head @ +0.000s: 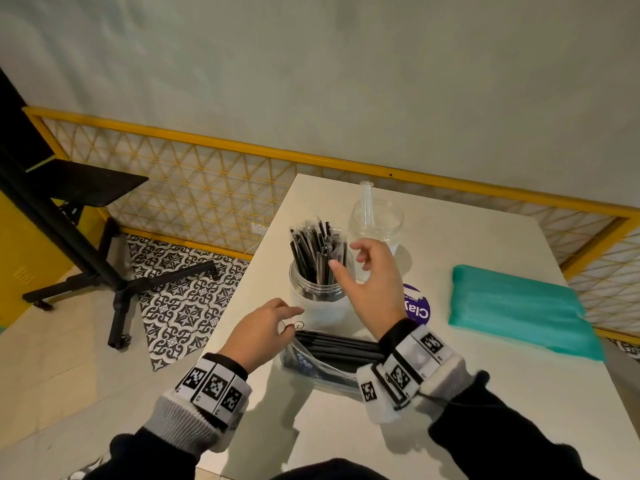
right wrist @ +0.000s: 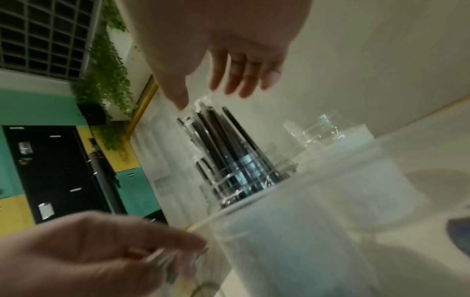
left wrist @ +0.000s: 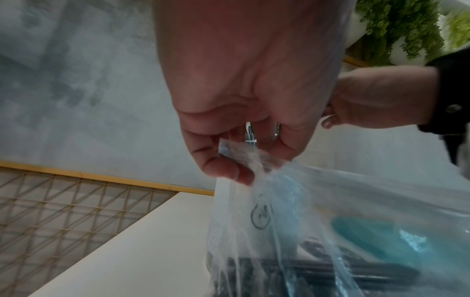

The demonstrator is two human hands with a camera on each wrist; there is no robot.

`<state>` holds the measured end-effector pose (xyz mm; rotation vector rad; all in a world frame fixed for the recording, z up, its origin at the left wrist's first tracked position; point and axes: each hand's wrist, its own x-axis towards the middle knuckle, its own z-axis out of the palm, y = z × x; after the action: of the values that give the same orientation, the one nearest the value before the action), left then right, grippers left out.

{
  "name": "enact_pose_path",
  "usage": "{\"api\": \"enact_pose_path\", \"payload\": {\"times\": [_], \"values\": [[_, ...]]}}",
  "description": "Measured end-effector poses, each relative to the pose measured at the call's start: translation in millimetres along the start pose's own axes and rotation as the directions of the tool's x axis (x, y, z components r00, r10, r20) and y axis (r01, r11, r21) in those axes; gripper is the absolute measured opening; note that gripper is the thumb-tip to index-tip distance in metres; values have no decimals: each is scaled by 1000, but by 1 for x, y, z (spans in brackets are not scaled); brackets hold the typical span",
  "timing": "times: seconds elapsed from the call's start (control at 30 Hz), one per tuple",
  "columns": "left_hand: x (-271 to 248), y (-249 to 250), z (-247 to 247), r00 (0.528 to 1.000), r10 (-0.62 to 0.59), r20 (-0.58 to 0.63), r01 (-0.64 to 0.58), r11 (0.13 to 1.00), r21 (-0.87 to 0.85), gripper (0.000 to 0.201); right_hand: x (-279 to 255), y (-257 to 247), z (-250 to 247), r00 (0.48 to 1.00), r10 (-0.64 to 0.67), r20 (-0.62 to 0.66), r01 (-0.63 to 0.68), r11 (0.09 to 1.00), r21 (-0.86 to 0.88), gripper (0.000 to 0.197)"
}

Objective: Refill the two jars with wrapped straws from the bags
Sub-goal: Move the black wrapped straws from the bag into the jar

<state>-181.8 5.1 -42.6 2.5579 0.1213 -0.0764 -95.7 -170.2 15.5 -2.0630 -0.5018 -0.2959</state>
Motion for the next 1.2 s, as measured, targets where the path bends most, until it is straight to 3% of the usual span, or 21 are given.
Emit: {"api": "enact_pose_path", "payload": {"times": [0.07, 0.13, 0.17, 0.23, 0.27, 0.33, 0.37, 0.47, 0.6, 0.77, 0.97, 1.1, 1.2], "values": [[0, 1, 0, 1000, -9, 24, 9, 1000, 5, 45, -18, -1, 0, 999, -40, -14, 41, 998, 51, 19], [-2, 3, 1, 999, -13, 44, 12, 1000, 10, 51, -32, 5, 8, 983, -4, 184, -11, 996, 84, 12], [-3, 4, 1, 999, -8, 51, 7, 1000, 17, 54, -37, 12, 15, 948, 23, 318, -38, 998, 42, 12], [-5, 6, 2, 997, 8, 74, -10, 1000, 26, 58, -44, 31, 30, 821, 110, 561, 0, 981, -193, 16], [-5, 8, 2, 996, 14, 89, -16, 1000, 27, 61, -48, 41, 37, 740, 174, 650, 51, 949, -312, 29], [-8, 9, 2, 993, 23, 117, -26, 999, 25, 64, -55, 58, 47, 613, 295, 733, 126, 880, -459, 48], [-9, 10, 2, 991, 28, 129, -31, 999, 25, 66, -59, 62, 50, 588, 322, 742, 163, 851, -499, 53], [-14, 10, 4, 988, 40, 150, -43, 999, 16, 70, -65, 69, 55, 598, 318, 736, 232, 810, -539, 59], [-17, 8, 5, 991, 28, 128, -29, 1000, 3, 70, -64, 68, 54, 627, 294, 721, 211, 827, -521, 45], [-17, 6, 4, 993, 23, 113, -24, 1000, 10, 69, -58, 65, 42, 649, 270, 712, 189, 849, -494, 47], [-10, 3, 4, 995, 8, 101, -5, 1000, -30, 70, -49, 52, 15, 627, 288, 723, 1, 929, -371, 29], [-5, 2, 5, 995, 0, 104, 1, 1000, -10, 68, -41, 44, 1, 695, 261, 670, -31, 941, -336, 35], [-3, 1, 6, 994, -5, 109, 6, 1000, -15, 68, -33, 26, -10, 737, 221, 638, -121, 973, -197, 41]]}}
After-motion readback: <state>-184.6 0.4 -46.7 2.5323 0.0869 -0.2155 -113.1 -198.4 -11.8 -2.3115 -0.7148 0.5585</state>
